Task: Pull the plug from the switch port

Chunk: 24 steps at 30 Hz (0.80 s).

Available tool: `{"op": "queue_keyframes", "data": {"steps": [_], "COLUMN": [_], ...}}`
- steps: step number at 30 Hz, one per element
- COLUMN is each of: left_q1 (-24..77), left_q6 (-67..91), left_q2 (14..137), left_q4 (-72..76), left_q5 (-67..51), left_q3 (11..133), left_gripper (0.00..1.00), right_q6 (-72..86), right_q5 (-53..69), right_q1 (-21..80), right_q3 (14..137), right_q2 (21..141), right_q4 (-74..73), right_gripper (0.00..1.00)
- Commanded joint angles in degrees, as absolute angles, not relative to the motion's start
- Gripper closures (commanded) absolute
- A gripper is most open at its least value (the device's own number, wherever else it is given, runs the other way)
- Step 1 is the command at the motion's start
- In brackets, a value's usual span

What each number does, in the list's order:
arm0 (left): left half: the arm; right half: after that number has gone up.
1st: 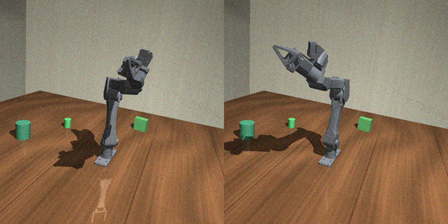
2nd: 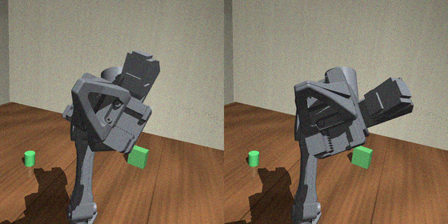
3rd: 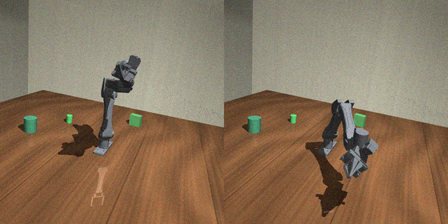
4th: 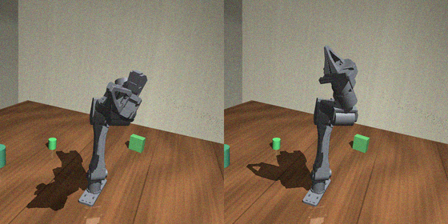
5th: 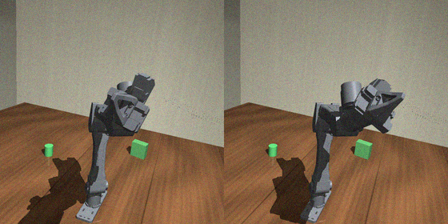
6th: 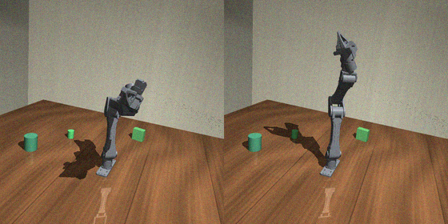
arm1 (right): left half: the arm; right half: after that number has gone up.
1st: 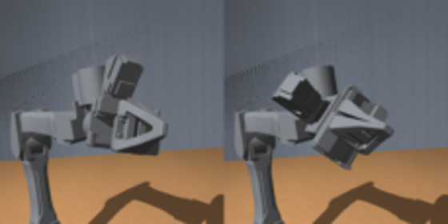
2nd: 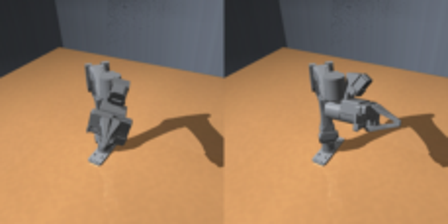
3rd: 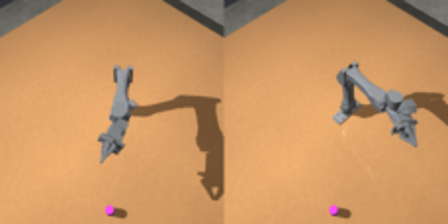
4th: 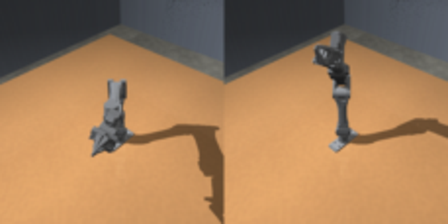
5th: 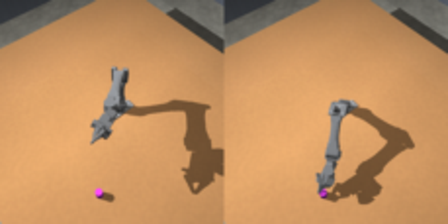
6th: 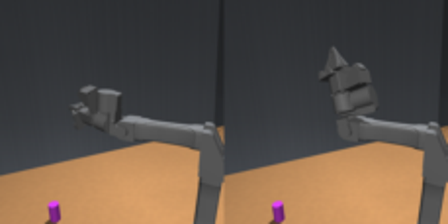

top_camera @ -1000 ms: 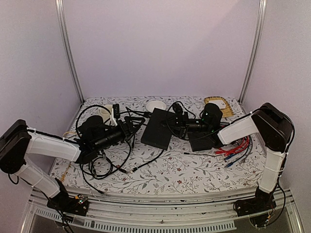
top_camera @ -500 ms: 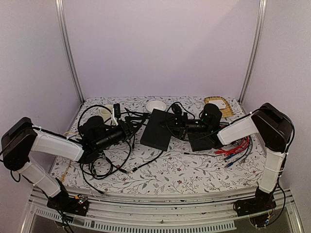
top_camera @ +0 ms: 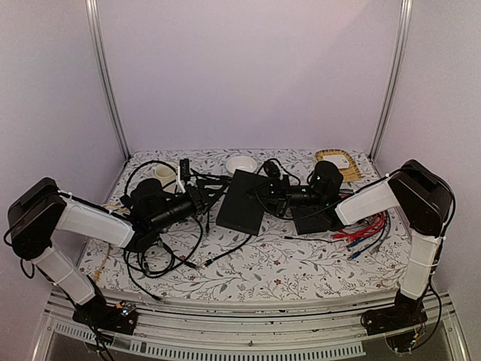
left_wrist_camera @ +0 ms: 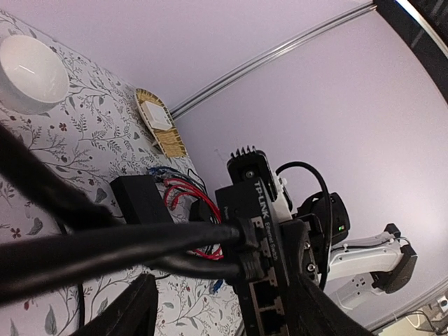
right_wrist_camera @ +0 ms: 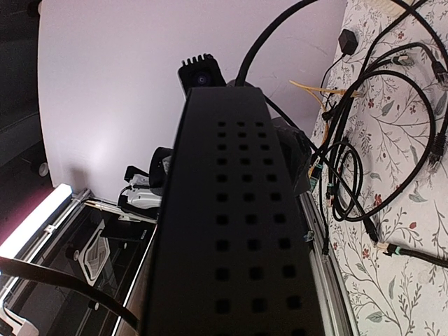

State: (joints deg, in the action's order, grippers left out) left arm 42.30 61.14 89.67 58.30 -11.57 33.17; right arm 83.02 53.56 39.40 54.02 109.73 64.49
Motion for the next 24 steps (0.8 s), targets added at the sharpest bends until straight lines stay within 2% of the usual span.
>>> {"op": "queue_keyframes", "data": {"steps": [1,24], "left_q1": [41.5,40.3], "left_q6": [61.1,63.4], "left_q2": [90.7,93.6], "left_q4": [61.7,67.5], "left_q5": [-13.2,-16.0], "left_q3": [34.8,34.6], "left_gripper": [0.35,0.43], "right_q6": [83.3,84.6], "right_q5": [54.2,54.9], "right_q1": [39.8,40.2], "right_q3": [55.2,56.7], "right_q2": [109.8,111.5], "right_q4": [70.1,71.9], "right_gripper": [0.98,0.98]}}
